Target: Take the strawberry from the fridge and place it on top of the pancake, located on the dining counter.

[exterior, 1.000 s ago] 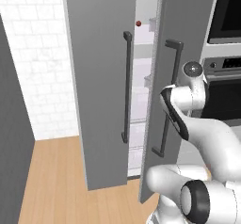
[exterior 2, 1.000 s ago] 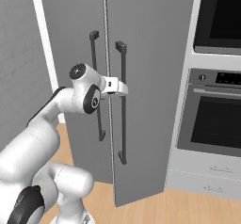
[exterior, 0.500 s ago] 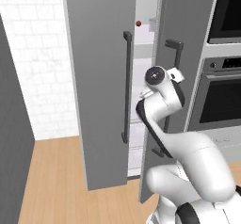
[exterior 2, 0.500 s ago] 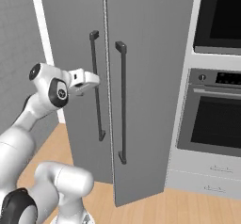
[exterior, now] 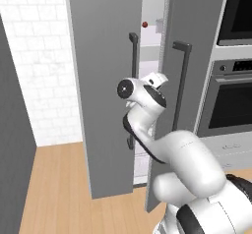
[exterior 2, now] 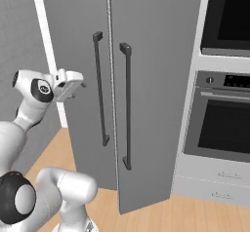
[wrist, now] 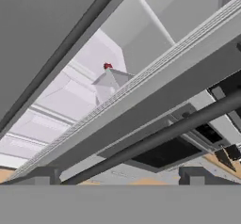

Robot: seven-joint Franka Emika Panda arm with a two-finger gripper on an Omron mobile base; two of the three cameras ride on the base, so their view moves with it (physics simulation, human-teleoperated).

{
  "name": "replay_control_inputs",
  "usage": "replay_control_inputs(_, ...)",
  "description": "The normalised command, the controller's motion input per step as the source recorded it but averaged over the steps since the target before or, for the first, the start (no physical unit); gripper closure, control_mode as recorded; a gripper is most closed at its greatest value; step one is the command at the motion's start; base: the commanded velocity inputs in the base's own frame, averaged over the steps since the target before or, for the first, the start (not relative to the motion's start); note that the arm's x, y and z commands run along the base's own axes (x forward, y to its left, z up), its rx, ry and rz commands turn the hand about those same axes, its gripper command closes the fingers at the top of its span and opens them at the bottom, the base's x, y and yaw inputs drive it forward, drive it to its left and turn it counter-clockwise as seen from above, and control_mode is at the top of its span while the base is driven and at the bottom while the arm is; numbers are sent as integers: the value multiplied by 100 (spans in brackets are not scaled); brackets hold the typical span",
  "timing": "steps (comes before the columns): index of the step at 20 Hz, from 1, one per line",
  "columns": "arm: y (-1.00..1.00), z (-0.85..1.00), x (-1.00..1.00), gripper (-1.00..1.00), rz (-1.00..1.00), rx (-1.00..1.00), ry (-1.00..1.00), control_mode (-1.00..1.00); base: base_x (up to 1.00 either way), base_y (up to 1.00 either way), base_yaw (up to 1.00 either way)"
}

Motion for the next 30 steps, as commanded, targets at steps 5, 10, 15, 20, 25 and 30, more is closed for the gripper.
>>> replay_control_inputs(5,13,-23,70,-100,-3,-1,-1,-100,0,0,0)
replay_control_inputs(10,-24,-9,49,-100,0,0,0,-100,0,0,0)
replay_control_inputs(15,-25,-16,46,-100,0,0,0,-100,0,0,0)
replay_control_inputs(20,-3,-18,52,-100,7,0,2,-100,0,0,0)
replay_control_inputs(25,-12,-8,13,-100,5,0,0,-100,0,0,0)
replay_control_inputs(30,-37,0,0,-100,2,0,0,-100,0,0,0)
